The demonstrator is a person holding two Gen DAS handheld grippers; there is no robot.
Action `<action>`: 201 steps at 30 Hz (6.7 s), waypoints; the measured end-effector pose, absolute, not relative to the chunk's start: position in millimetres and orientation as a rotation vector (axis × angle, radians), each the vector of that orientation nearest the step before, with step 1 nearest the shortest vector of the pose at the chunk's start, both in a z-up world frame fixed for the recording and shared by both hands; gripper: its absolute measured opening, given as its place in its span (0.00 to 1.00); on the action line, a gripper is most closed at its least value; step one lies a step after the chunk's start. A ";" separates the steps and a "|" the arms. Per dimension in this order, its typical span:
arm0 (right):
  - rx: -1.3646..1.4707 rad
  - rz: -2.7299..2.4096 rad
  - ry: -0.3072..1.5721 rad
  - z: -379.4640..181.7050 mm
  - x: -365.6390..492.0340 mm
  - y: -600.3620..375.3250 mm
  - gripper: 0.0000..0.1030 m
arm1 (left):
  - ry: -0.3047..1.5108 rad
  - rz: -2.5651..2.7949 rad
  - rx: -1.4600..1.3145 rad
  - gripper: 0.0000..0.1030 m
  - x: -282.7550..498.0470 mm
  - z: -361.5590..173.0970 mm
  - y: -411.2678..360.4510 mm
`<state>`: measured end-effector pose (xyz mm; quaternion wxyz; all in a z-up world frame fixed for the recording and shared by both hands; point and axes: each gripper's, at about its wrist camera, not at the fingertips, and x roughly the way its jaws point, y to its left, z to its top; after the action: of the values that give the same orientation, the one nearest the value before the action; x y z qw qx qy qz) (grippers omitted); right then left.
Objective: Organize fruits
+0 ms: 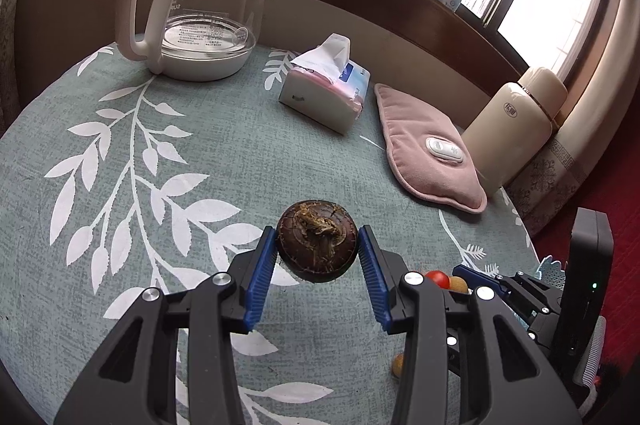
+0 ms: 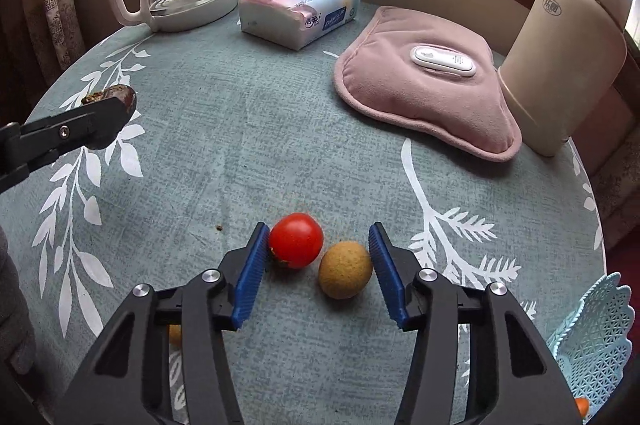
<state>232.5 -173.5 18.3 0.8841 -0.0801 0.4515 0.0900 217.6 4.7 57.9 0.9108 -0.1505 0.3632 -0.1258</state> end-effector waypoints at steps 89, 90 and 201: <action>0.350 -0.267 0.628 76.1 35.9 -373.3 0.60 | 0.746 -0.450 -0.230 0.41 186.8 58.4 -56.2; 0.349 -0.275 0.618 77.3 31.7 -375.3 0.61 | 0.746 -0.459 -0.222 0.41 184.1 58.1 -59.9; 0.399 -0.294 0.419 79.8 -25.2 -395.0 0.91 | 0.765 -0.251 -0.127 0.85 145.3 50.9 -71.8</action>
<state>-25.2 -395.0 79.8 0.9478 0.1962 0.2056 -0.1445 145.3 -71.8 50.9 0.9182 -0.0619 0.3718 -0.1221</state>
